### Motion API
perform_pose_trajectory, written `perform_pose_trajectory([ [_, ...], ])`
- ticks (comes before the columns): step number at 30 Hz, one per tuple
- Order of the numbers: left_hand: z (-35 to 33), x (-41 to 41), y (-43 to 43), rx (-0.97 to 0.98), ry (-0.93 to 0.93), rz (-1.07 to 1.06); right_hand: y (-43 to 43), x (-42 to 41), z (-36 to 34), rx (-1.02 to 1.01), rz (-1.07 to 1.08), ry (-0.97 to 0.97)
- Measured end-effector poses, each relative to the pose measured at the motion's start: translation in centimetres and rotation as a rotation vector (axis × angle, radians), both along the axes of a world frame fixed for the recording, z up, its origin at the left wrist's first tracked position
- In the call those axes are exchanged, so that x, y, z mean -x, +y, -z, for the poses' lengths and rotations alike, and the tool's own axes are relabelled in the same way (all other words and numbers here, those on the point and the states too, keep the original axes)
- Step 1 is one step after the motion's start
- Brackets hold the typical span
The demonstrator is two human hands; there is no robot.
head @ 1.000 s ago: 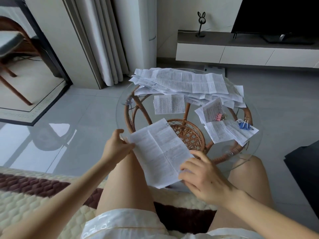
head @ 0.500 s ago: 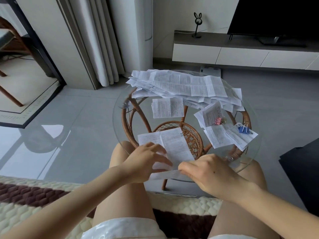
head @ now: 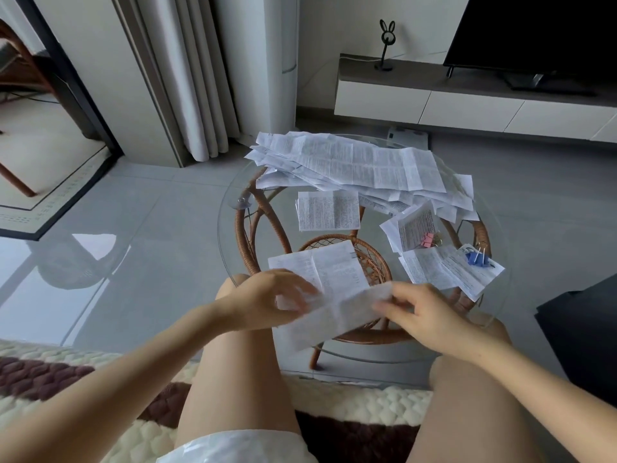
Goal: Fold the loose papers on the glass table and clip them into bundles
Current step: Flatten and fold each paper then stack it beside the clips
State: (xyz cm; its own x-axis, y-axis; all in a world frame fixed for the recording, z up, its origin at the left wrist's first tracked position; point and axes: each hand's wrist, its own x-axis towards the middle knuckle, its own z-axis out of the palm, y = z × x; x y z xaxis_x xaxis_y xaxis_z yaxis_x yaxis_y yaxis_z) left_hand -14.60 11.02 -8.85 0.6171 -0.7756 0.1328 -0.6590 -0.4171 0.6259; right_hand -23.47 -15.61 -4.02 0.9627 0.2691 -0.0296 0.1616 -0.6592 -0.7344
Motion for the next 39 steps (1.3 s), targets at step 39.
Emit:
perform_pose_trajectory([
  [39, 2.4, 3.3, -6.2, -0.201, -0.331, -0.489, 5.9, -8.7, 2.9, 0.677, 0.218, -0.211],
])
